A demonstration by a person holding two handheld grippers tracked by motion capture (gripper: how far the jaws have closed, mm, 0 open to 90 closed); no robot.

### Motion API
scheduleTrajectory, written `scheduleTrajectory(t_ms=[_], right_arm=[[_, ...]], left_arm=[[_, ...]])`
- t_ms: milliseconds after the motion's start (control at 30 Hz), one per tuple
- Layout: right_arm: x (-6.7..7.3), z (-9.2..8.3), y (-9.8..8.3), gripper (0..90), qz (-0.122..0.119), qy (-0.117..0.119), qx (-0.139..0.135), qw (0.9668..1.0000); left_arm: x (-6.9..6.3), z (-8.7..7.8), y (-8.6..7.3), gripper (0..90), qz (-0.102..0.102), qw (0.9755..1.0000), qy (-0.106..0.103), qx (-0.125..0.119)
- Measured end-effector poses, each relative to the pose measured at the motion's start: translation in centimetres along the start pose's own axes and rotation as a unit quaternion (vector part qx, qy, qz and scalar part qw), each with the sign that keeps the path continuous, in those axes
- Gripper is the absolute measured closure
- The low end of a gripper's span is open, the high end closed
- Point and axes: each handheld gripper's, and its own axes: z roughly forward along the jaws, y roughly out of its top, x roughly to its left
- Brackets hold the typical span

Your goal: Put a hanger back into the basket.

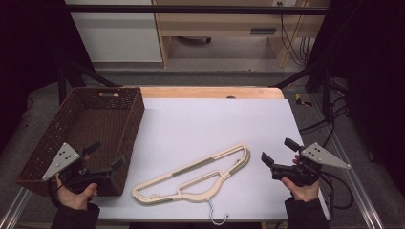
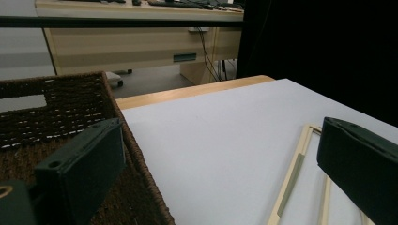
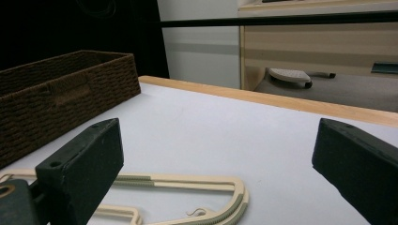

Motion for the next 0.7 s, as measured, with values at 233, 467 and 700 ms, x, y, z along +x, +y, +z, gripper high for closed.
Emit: scheduleTrajectory(t_ms=[233, 467, 700], right_arm=[[0.6, 0.0, 0.3, 5.1, -0.003, -0.002, 0.006, 1.0000], [1.8, 0.6, 0.4, 5.8, -0.013, 0.007, 0.019, 0.9997], [4.1, 1.4, 0.5, 7.6, -0.023, 0.021, 0.039, 0.9988]], left_arm=[[0.3, -0.4, 0.1, 1.1, -0.004, 1.0000, 0.005, -0.005], [0.4, -0.3, 0.0, 1.1, -0.008, 0.9999, 0.006, -0.003], [0.1, -0.3, -0.1, 1.2, -0.004, 1.0000, 0.006, -0.001]])
